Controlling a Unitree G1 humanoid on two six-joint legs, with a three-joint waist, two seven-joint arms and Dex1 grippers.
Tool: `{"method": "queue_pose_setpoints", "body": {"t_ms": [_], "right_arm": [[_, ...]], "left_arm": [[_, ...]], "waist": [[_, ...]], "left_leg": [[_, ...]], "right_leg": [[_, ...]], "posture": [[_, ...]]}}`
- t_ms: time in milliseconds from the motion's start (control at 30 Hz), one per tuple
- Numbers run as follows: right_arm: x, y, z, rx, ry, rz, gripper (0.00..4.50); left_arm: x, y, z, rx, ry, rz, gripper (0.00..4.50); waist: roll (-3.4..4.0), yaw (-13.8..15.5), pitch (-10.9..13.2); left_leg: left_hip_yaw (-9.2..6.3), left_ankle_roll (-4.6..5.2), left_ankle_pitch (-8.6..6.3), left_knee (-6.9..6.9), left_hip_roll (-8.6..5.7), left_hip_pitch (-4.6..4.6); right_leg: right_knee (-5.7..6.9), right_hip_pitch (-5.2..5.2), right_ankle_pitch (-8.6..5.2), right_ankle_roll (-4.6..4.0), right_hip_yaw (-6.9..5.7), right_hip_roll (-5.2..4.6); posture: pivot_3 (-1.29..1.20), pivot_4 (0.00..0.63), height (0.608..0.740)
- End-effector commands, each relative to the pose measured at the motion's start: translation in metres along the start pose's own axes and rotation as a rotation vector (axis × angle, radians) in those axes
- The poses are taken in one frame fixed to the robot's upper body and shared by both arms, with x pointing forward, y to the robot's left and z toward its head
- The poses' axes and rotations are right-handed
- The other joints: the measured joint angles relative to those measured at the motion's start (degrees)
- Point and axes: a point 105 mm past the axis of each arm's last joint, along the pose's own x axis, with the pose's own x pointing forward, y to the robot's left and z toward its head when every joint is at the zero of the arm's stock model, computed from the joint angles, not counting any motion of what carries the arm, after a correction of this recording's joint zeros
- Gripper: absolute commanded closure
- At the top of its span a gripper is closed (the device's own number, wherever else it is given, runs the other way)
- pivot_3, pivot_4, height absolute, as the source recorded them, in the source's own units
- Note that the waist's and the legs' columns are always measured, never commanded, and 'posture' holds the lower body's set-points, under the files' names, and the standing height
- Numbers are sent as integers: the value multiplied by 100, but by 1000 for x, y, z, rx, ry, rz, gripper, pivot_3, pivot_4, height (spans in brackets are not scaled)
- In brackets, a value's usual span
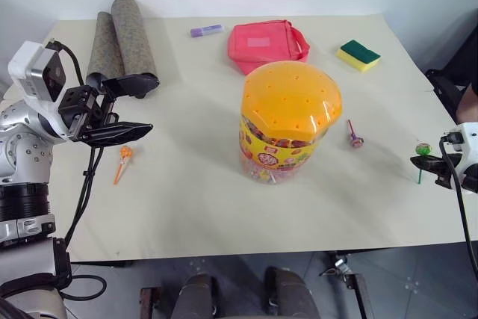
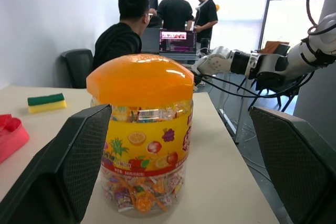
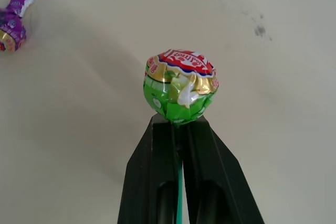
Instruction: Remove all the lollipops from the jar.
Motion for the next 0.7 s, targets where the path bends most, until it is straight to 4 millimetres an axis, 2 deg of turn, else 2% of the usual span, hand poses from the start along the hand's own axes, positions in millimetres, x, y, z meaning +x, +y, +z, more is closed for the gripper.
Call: {"method": "queue_pose_setpoints", "body": {"t_ms": [33,167,367,400,467,533,633,700], "right_arm": [[1,-9,-3,-10,-5,-31,3426],[-8,-9,1,-13,-21,-21,2116],[-33,2,16,-92,-70,5,21],[-37,4,16,-119,-67,6,21],[-62,16,27,-221,-108,50,21],[-78,28,37,-298,-156,96,21],[-99,72,59,-393,-282,300,21],[-103,90,64,-437,-322,389,21]], "left_arm": [[-7,-11,5,39,69,-41,0],[-10,-7,4,21,66,11,0],[-16,7,0,-21,91,139,0],[-17,10,-2,-25,103,162,0],[-21,15,-9,-48,146,224,0],[-24,20,-14,-62,181,277,0],[-27,22,-22,-71,204,297,0],[-26,18,-24,-71,188,259,0]], "waist": [[0,12,0],[0,17,0],[2,15,-1],[3,25,-1],[6,74,0],[6,89,0],[6,82,-1],[5,71,-1]], "left_leg": [[-1,0,0,0,0,0],[0,0,0,0,-1,0],[-1,0,0,0,-1,-1],[-1,0,0,0,-1,0],[-4,0,0,-1,-1,-2],[-4,0,0,-2,-2,-1],[-1,1,-1,-1,-2,4],[-3,0,-1,-1,2,9]], "right_leg": [[0,0,0,0,0,0],[0,0,0,0,0,-2],[1,0,0,0,-1,-2],[1,1,0,0,-1,-2],[1,0,0,0,-2,-2],[-1,1,0,0,-2,-2],[-2,5,2,4,1,-1],[0,8,2,3,2,3]], "posture": [[0,150,740],[0,150,740],[0,150,740],[0,150,740],[0,150,740],[0,150,740],[0,150,740],[0,150,740]]}}
